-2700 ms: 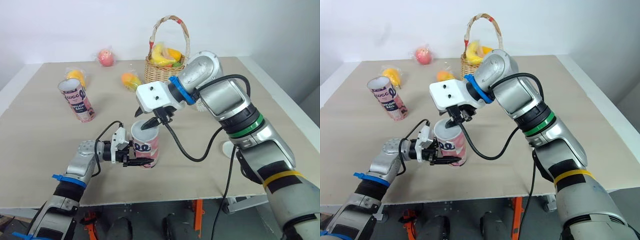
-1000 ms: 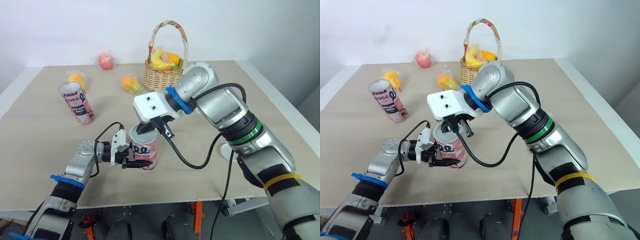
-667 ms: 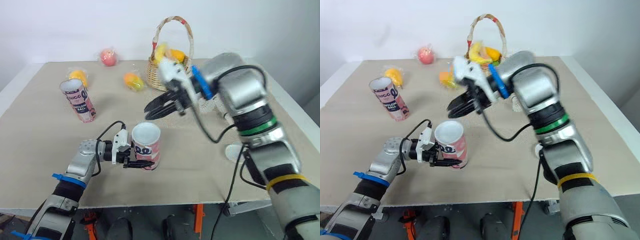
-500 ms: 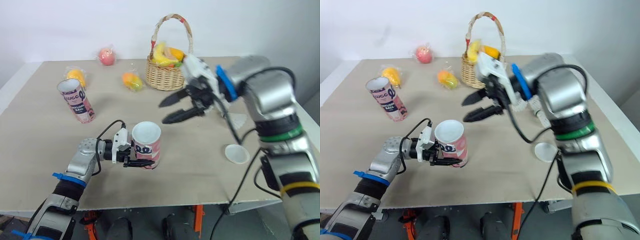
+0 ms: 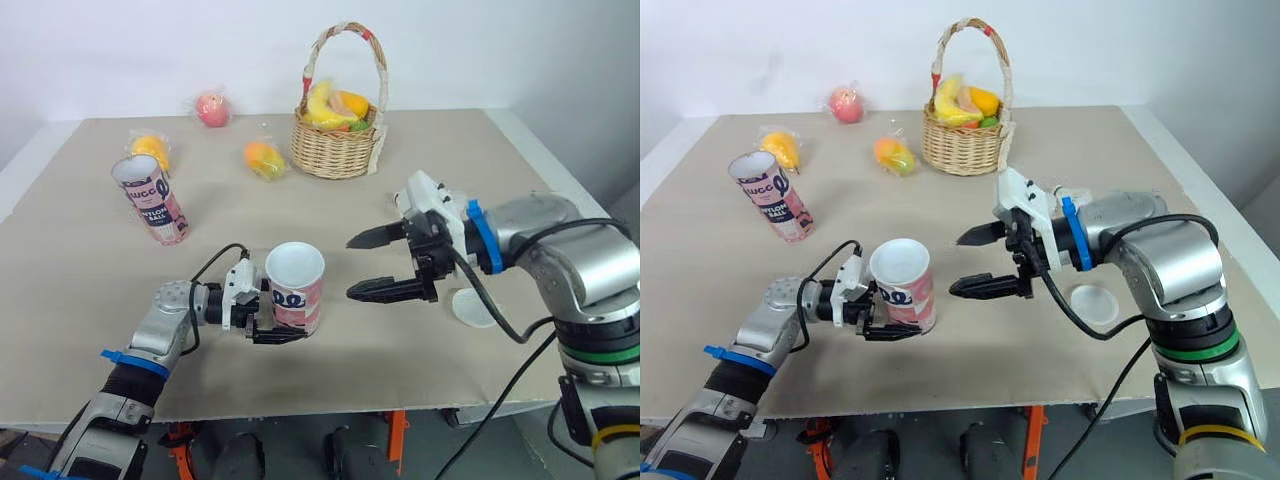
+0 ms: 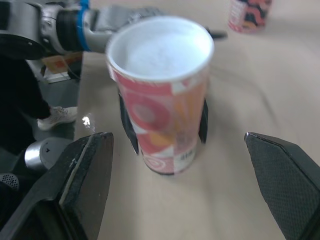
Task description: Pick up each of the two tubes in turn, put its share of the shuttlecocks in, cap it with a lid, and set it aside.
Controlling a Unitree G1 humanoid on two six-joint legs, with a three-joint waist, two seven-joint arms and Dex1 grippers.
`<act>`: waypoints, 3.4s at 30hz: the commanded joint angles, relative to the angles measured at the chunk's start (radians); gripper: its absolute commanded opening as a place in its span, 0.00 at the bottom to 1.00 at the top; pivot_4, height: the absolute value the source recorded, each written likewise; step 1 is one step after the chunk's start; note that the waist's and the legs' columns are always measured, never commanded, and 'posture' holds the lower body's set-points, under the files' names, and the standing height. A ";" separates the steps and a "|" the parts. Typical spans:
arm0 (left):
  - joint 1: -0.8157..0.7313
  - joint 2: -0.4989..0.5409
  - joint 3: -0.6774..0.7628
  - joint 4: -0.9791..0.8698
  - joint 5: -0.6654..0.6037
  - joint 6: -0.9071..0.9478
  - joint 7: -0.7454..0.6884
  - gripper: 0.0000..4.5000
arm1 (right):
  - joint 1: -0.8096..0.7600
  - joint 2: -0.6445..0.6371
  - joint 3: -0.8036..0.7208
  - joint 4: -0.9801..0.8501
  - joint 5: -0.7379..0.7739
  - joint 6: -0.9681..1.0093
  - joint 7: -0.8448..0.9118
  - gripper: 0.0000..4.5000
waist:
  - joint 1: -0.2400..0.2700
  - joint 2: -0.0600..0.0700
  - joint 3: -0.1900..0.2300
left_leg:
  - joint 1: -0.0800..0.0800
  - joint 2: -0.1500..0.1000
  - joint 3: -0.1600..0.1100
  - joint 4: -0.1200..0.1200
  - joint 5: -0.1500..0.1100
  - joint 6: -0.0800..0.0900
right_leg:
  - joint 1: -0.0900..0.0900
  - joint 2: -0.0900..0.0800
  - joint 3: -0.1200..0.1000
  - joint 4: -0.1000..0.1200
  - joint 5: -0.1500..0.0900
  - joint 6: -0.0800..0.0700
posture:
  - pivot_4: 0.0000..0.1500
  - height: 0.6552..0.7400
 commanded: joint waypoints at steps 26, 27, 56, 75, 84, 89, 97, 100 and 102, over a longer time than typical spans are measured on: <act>0.354 0.398 0.466 -0.525 -0.395 0.390 0.033 0.99 | 0.231 0.051 0.141 0.068 -0.149 -0.255 -0.179 1.00 | -0.001 -0.008 0.013 | 0.000 0.002 0.001 0.000 -0.001 -0.001 | -0.001 -0.002 -0.002 -0.001 -0.001 -0.001 | 1.00 1.00; 0.369 0.400 0.471 -0.544 -0.383 0.374 0.036 0.99 | 0.227 0.069 0.145 0.066 -0.142 -0.250 -0.182 1.00 | -0.001 -0.008 0.013 | 0.000 0.002 0.001 0.000 -0.001 -0.001 | -0.001 -0.002 -0.001 -0.001 -0.001 -0.001 | 1.00 1.00; 0.504 0.395 0.595 -0.700 -0.435 0.367 0.159 0.99 | 0.090 0.356 0.250 0.204 -0.126 -0.295 -0.163 1.00 | -0.001 -0.008 0.014 | 0.000 0.002 0.000 0.000 -0.001 -0.002 | 0.000 -0.001 -0.002 0.000 0.000 -0.002 | 1.00 1.00; 0.203 0.284 0.342 -0.535 -0.360 0.325 0.171 1.00 | 0.042 0.281 0.085 0.250 -0.066 -0.293 -0.149 0.61 | 0.007 -0.008 0.015 | 0.000 0.001 -0.001 0.003 0.000 -0.003 | 0.001 -0.001 -0.003 0.001 0.000 -0.002 | 1.00 1.00; -0.174 0.069 0.163 -0.266 -0.252 0.282 0.193 1.00 | -0.139 0.072 -0.288 0.789 -0.137 -0.461 -0.420 0.61 | 0.006 -0.009 0.015 | -0.001 -0.002 0.001 0.007 0.000 -0.003 | 0.003 -0.003 0.000 0.000 0.007 -0.002 | 1.00 1.00; -0.254 -0.021 0.136 -0.092 -0.147 0.226 0.276 1.00 | -0.192 -0.023 -0.417 1.056 -0.196 -0.614 -0.643 0.61 | 0.001 -0.008 0.015 | -0.001 -0.006 0.002 0.003 -0.001 -0.002 | 0.002 -0.006 0.001 -0.001 0.006 -0.002 | 1.00 1.00; -0.306 -0.122 0.123 -0.028 -0.110 0.208 0.324 1.00 | -0.252 -0.102 -0.468 1.426 -0.259 -0.776 -0.830 0.61 | -0.005 -0.005 0.017 | -0.001 -0.009 0.004 0.000 -0.001 -0.002 | 0.002 -0.010 0.004 -0.004 0.005 0.000 | 1.00 1.00; -0.302 -0.141 0.111 -0.039 -0.100 0.207 0.324 1.00 | -0.233 -0.104 -0.486 1.505 -0.255 -0.791 -0.863 0.61 | -0.004 -0.005 0.017 | -0.001 -0.013 0.003 0.001 0.000 -0.003 | 0.004 -0.013 0.004 -0.005 0.005 0.003 | 1.00 1.00; -0.295 -0.143 0.112 -0.050 -0.099 0.208 0.322 1.00 | -0.223 -0.103 -0.499 1.536 -0.251 -0.794 -0.875 0.61 | -0.005 -0.004 0.017 | -0.001 -0.015 0.004 0.001 0.000 -0.003 | 0.004 -0.015 0.005 -0.005 0.005 0.005 | 1.00 1.00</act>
